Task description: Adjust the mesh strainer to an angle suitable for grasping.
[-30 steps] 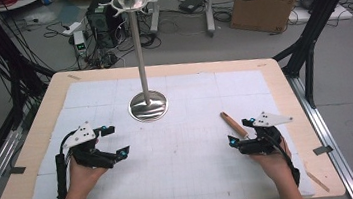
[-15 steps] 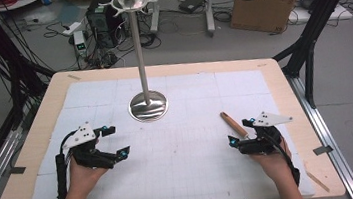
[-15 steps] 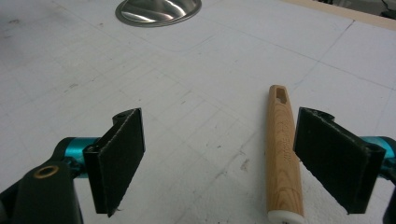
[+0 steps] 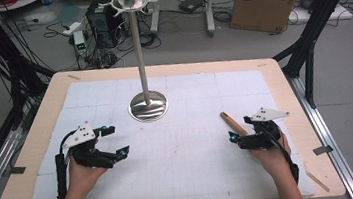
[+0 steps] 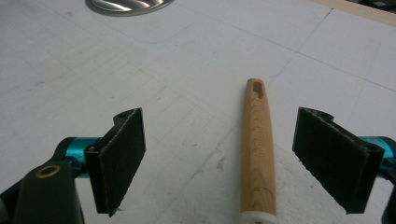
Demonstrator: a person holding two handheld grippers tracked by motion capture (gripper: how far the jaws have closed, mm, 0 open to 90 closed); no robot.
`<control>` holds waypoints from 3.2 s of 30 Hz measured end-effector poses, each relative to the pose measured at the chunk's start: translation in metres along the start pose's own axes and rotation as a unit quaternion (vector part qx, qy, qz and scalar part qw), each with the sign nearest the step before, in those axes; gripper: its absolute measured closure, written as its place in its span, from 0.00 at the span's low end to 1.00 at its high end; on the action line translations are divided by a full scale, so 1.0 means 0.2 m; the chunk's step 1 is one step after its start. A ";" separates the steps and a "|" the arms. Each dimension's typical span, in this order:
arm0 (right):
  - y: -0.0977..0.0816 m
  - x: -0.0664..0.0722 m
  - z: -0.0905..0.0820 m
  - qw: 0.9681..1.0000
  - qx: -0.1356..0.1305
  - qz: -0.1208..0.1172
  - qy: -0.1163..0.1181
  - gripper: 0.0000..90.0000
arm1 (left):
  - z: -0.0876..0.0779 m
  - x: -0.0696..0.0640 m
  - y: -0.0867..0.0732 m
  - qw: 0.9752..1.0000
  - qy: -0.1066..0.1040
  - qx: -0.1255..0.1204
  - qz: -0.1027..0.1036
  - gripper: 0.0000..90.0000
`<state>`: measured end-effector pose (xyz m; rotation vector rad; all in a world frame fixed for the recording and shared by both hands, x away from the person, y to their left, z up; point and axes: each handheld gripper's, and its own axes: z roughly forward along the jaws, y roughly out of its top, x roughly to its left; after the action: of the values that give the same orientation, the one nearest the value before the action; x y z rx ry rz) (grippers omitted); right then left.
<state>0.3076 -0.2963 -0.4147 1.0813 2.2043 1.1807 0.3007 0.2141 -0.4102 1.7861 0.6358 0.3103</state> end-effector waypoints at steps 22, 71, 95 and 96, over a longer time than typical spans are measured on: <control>0.01 -0.07 0.08 0.995 0.099 -0.005 -0.019 0.41 | 0.02 0.00 -0.01 1.000 -0.003 0.004 -0.003 0.09; 0.05 -0.01 0.13 0.964 0.258 -0.051 0.031 0.69 | 0.04 0.00 -0.01 1.000 -0.007 0.014 -0.003 0.10; 0.08 0.01 0.13 0.969 0.234 -0.079 0.028 0.76 | 0.06 0.01 -0.01 1.000 -0.007 0.011 -0.008 0.10; 0.09 0.01 0.12 0.971 0.226 -0.078 0.024 0.76 | 0.05 0.02 -0.01 1.000 -0.007 0.011 -0.007 0.10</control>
<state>0.3293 -0.2758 -0.4138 1.0245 2.6171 0.6584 0.3080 0.2077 -0.4155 1.8034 0.6434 0.2812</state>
